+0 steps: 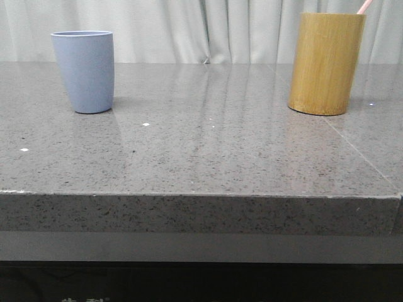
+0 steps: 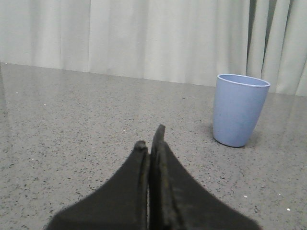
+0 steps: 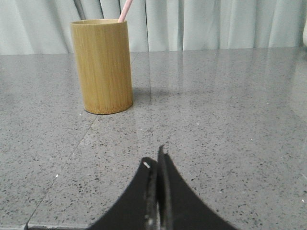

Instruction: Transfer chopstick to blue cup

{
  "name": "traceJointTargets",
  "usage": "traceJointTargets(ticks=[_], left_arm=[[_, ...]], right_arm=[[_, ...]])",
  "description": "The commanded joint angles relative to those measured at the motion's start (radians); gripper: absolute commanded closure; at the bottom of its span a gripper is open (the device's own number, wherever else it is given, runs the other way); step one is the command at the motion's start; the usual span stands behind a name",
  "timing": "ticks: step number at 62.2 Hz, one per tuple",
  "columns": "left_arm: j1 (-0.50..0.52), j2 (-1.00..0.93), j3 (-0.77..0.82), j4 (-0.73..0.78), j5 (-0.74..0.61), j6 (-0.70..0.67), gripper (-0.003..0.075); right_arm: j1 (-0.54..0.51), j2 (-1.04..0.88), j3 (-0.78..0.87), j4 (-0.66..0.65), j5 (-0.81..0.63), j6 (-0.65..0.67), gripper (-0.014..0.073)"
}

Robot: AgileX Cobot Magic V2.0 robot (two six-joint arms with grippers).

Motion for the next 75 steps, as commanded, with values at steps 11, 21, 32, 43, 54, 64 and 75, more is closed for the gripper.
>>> traceJointTargets(ticks=[11, 21, 32, 43, 54, 64, 75], left_arm=[[0.002, -0.024, 0.012, -0.001, -0.081, -0.009, 0.0739], [0.002, -0.024, 0.012, -0.001, -0.081, -0.009, 0.0739], [0.002, -0.024, 0.012, 0.002, -0.091, -0.007, 0.0739], [0.002, -0.024, 0.012, 0.002, -0.089, -0.007, 0.0739], [0.002, -0.024, 0.012, 0.002, -0.120, -0.007, 0.0739], [0.002, -0.024, -0.050, -0.002, -0.114, -0.007, 0.0739], [0.002, 0.000, -0.251, -0.002, 0.046, -0.007, 0.0739]], right_arm=[[0.000, -0.022, -0.004, -0.007, -0.088, -0.003, 0.0662], [0.000, -0.022, -0.004, -0.007, -0.088, -0.003, 0.0662], [0.000, -0.022, -0.004, -0.007, -0.088, -0.003, 0.0662], [0.000, -0.022, -0.004, -0.007, -0.088, -0.003, 0.0662], [0.000, -0.022, -0.005, -0.007, -0.088, -0.003, 0.0662], [0.000, -0.022, -0.068, -0.007, -0.049, -0.003, 0.0662], [0.000, -0.007, -0.262, -0.033, 0.081, -0.003, 0.0662]])
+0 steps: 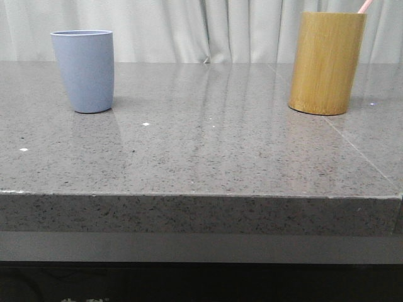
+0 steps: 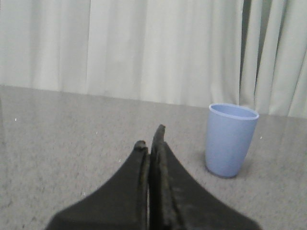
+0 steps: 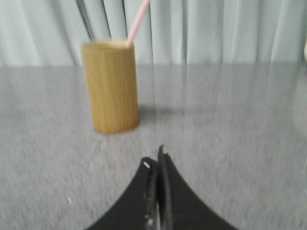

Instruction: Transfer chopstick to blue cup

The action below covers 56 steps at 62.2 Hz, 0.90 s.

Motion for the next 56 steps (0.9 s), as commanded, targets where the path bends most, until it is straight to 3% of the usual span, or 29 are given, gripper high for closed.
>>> traceJointTargets(ticks=[1, 25, 56], left_arm=[[0.002, 0.007, -0.136, -0.002, 0.004, -0.007, 0.0739], [0.002, 0.316, -0.607, -0.002, 0.381, -0.007, 0.0739], [0.002, 0.531, -0.620, -0.015, 0.404, 0.006, 0.0738]], right_arm=[[0.000, 0.000, -0.140, -0.039, -0.003, -0.003, 0.0662], [0.000, 0.363, -0.553, -0.097, 0.328, -0.003, 0.0662], [-0.001, 0.666, -0.581, -0.113, 0.399, -0.003, 0.0660]])
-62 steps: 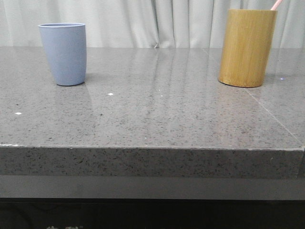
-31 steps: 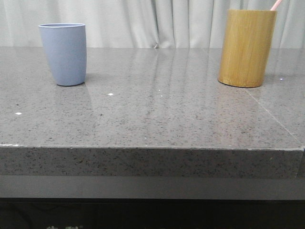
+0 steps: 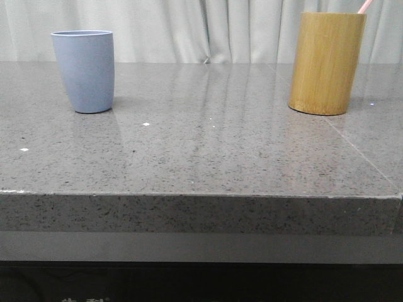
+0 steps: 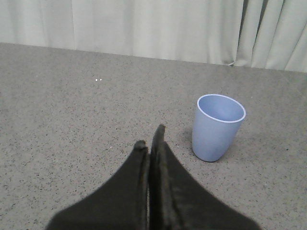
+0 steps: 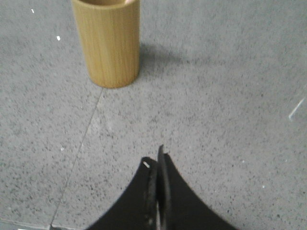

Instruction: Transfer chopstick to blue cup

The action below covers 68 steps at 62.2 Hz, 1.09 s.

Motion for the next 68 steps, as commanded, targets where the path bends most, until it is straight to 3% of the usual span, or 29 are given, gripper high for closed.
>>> traceJointTargets(ticks=[1, 8, 12, 19, 26, 49, 68], left_arm=[[0.002, 0.031, -0.027, -0.012, -0.068, 0.006, 0.0738], [0.002, 0.055, -0.027, -0.012, -0.047, 0.029, 0.0713], [0.002, 0.066, -0.029, -0.010, -0.038, 0.029, 0.0647], [0.002, 0.087, -0.029, -0.010, -0.041, 0.031, 0.0421], [0.002, 0.115, -0.033, -0.010, -0.041, 0.031, 0.0239], [-0.155, 0.368, -0.238, -0.015, 0.023, 0.079, 0.0227], [-0.173, 0.721, -0.556, -0.012, 0.169, 0.087, 0.0227]], right_arm=[[-0.001, 0.037, -0.033, -0.020, -0.043, -0.004, 0.0658], [-0.001, 0.060, -0.034, -0.019, -0.022, -0.032, 0.0582], [-0.001, 0.065, -0.036, -0.019, -0.012, -0.037, 0.0455], [-0.001, 0.065, -0.036, -0.018, -0.020, -0.037, 0.0178], [0.004, 0.065, -0.042, 0.023, -0.013, -0.037, 0.0001], [0.108, 0.065, -0.171, 0.038, 0.081, -0.046, 0.0004], [0.108, 0.065, -0.178, 0.038, 0.091, -0.047, 0.0004]])
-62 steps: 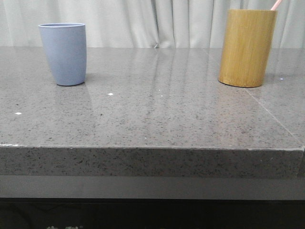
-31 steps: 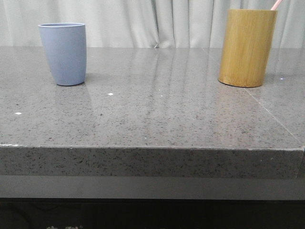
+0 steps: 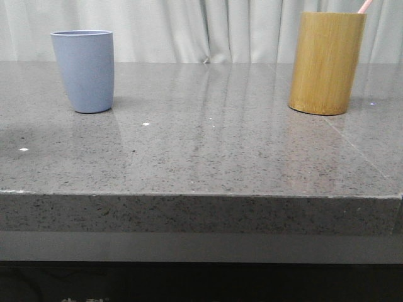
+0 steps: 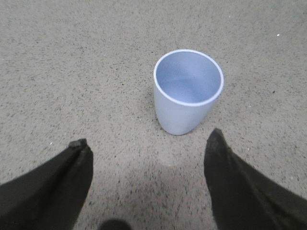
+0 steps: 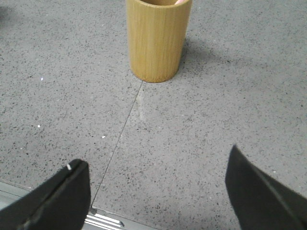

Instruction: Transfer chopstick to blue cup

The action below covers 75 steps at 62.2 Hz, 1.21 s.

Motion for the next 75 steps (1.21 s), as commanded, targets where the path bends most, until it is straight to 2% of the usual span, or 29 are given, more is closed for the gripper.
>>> traceJointTargets(ticks=[1, 29, 43, 53, 75], left_arm=[[-0.010, 0.079, -0.120, -0.006, -0.013, 0.010, 0.0227], [-0.018, 0.523, -0.586, 0.011, 0.272, 0.030, 0.0227], [-0.018, 0.656, -0.701, 0.011, 0.366, 0.030, 0.0227], [-0.018, 0.701, -0.727, -0.002, 0.386, 0.030, 0.0236], [-0.018, 0.714, -0.727, -0.037, 0.384, 0.030, 0.0569]], right_arm=[[0.003, 0.003, -0.035, 0.007, -0.056, -0.011, 0.0004], [0.003, 0.003, -0.035, 0.007, -0.052, -0.011, 0.0004], [0.003, 0.003, -0.035, 0.007, -0.045, -0.011, 0.0004], [0.003, 0.003, -0.035, 0.000, -0.039, -0.011, 0.0004], [0.002, 0.003, -0.035, -0.019, -0.038, -0.011, 0.0004]])
